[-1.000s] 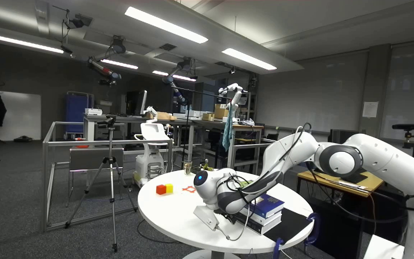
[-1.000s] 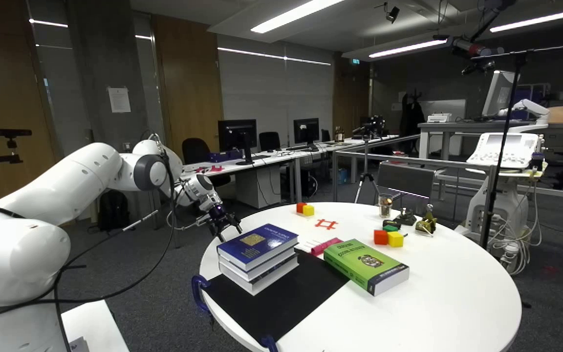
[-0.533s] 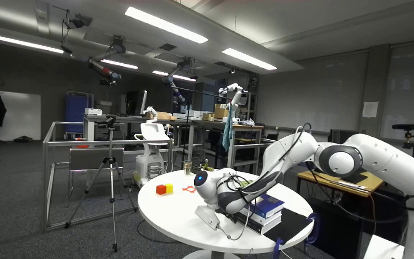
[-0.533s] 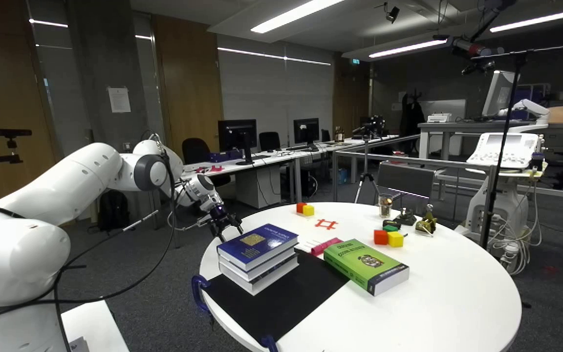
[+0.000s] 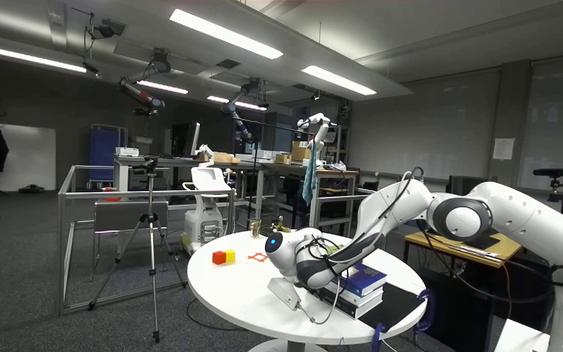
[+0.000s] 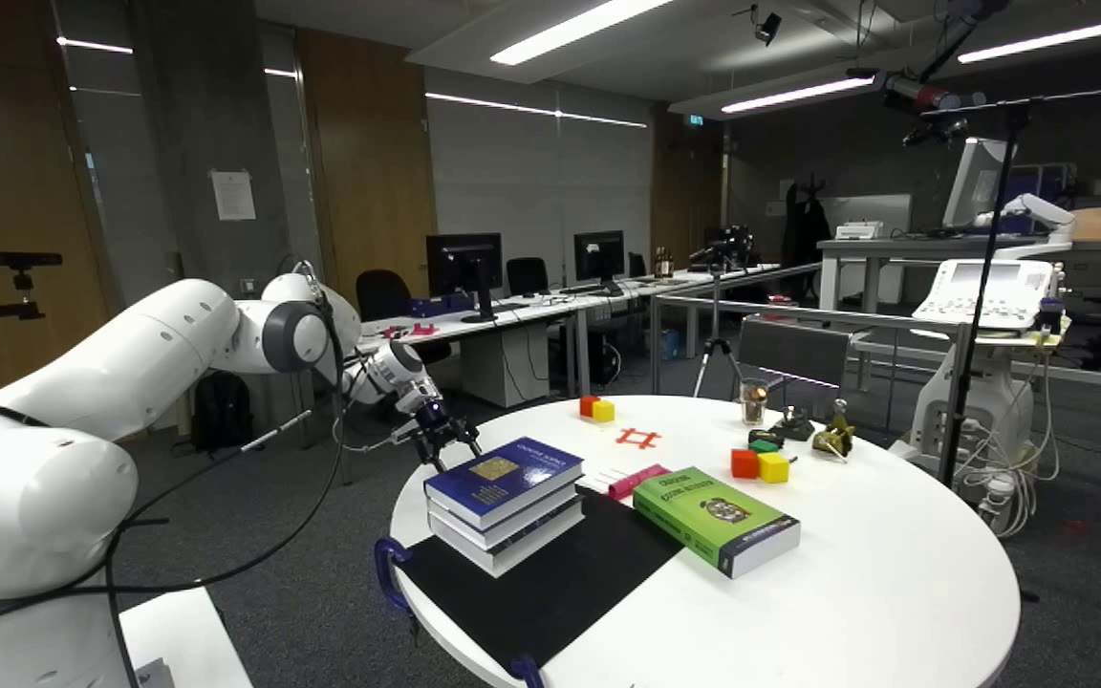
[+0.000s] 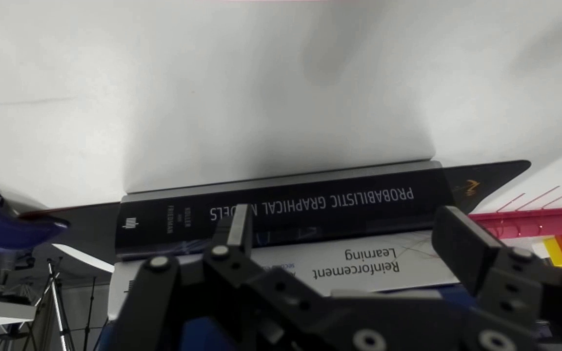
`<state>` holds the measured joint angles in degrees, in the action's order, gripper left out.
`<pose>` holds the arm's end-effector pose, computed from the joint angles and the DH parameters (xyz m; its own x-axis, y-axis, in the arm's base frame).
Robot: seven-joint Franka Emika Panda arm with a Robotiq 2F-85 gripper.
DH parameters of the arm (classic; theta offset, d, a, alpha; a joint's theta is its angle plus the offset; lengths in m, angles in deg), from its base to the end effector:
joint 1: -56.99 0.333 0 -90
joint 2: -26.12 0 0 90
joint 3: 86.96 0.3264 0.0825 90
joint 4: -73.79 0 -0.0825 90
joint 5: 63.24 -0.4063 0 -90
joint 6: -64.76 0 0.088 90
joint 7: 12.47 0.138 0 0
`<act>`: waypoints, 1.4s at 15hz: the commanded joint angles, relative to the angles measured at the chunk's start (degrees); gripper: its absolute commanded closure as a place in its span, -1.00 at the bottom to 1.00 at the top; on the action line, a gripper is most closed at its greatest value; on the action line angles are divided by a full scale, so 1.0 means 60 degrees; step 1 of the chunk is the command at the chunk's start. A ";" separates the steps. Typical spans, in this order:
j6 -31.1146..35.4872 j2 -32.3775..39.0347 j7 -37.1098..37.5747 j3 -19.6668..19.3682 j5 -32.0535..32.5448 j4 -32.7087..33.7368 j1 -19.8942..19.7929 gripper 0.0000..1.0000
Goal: Move the stack of books to the right
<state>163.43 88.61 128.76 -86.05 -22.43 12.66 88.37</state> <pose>0.6780 0.3293 0.1160 -0.0994 -0.7211 0.6856 -0.9910 0.0096 -0.1336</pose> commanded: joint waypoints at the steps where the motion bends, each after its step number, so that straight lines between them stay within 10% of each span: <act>1: -0.0316 0.0060 -0.0003 -0.0070 -0.0042 0.0153 0.0019 -1.00; 21: -0.0436 0.0088 0.0015 -0.0107 -0.0053 -0.0202 -0.0006 -1.00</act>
<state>162.82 90.14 128.76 -86.40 -22.43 12.39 88.37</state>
